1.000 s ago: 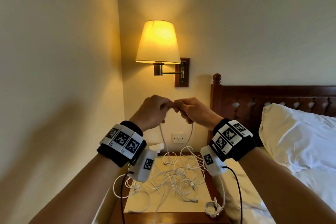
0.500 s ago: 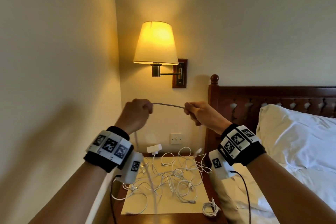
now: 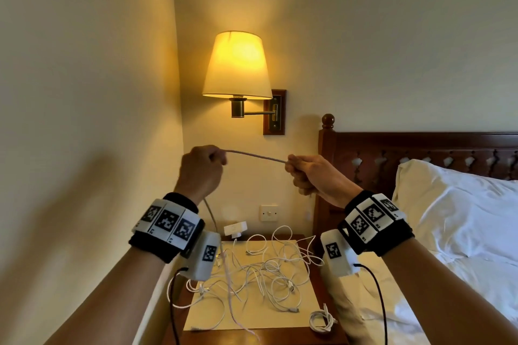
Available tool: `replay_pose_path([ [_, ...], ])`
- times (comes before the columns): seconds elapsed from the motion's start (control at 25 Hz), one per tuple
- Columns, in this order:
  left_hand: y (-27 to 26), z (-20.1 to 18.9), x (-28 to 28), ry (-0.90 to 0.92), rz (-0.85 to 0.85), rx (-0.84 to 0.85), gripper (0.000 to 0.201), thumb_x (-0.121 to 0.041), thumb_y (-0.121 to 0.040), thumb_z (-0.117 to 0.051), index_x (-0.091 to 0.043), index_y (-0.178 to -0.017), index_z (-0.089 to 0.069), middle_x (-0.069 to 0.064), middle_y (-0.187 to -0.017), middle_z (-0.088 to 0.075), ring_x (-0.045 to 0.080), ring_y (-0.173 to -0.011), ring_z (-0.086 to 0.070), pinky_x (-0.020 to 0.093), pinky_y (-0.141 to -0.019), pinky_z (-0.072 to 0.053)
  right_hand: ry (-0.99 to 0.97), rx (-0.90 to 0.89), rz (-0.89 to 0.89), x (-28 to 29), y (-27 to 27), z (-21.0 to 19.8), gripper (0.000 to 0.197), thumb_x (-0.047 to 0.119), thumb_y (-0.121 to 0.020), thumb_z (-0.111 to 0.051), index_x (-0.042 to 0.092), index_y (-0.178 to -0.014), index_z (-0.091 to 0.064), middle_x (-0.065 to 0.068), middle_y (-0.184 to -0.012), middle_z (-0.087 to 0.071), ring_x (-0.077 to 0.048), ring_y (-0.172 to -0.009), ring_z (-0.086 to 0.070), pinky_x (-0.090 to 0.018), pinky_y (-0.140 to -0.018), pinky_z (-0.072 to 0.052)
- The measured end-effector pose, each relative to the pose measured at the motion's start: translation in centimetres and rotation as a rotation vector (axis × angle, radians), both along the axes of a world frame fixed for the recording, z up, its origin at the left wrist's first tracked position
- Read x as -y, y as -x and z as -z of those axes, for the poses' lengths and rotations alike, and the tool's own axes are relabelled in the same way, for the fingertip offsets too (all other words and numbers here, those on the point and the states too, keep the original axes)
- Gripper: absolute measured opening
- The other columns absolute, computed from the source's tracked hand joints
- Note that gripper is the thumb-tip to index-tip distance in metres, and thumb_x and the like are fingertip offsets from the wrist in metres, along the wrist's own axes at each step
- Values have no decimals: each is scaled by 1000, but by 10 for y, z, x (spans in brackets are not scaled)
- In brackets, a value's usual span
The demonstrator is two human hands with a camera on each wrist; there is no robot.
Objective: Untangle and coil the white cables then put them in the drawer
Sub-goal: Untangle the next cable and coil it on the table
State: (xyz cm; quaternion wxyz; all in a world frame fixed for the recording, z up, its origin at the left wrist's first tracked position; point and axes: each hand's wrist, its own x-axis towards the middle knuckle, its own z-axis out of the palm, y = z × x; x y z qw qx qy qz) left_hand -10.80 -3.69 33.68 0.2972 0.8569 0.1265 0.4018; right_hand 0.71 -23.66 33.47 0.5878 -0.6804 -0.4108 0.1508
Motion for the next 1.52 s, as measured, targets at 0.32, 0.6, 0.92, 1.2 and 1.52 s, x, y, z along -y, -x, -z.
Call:
replay_pose_path([
  [0.32,-10,18,22,212,492,-66,24,-25,-101,-45,-12,-91,-62,-7,-57,-51,12,-50,-47,33,-56,-44,-89,-188,-98,-9,8,-2,36,30,-106,-33,15,-80,-53,5,-58,-30,-10,-48,-25,-20,-43,-27],
  [0.6,-29,41,-1,-5,398,37,33,-32,-101,-44,-20,-73,-58,-10,-53,-42,4,-45,-36,22,-51,-33,-275,-449,-160,-1,10,-4,35,27,-106,-30,14,-81,-52,7,-55,-26,-7,-44,-23,-18,-39,-26],
  [0.92,-2,85,51,-61,562,-572,42,-34,-102,-39,-19,-64,-47,-11,-51,-39,0,-37,-33,12,-46,-32,-366,-333,55,5,2,0,30,23,-103,-41,7,-89,-62,-6,-73,-67,-14,-60,-64,-21,-55,-52],
  [1.2,-2,-4,66,-360,493,-29,32,-24,-100,-47,-20,-69,-54,-12,-57,-48,-2,-51,-49,6,-52,-36,-241,-105,107,-1,15,4,27,19,-101,-46,3,-98,-67,-8,-79,-72,-16,-69,-70,-23,-62,-57],
  [1.52,-34,3,51,-284,319,220,31,-27,-100,-46,-11,-77,-59,-3,-60,-53,8,-55,-47,23,-56,-37,-263,-178,-21,-1,23,10,34,20,-104,-39,0,-98,-65,-11,-79,-68,-19,-70,-65,-28,-71,-57],
])
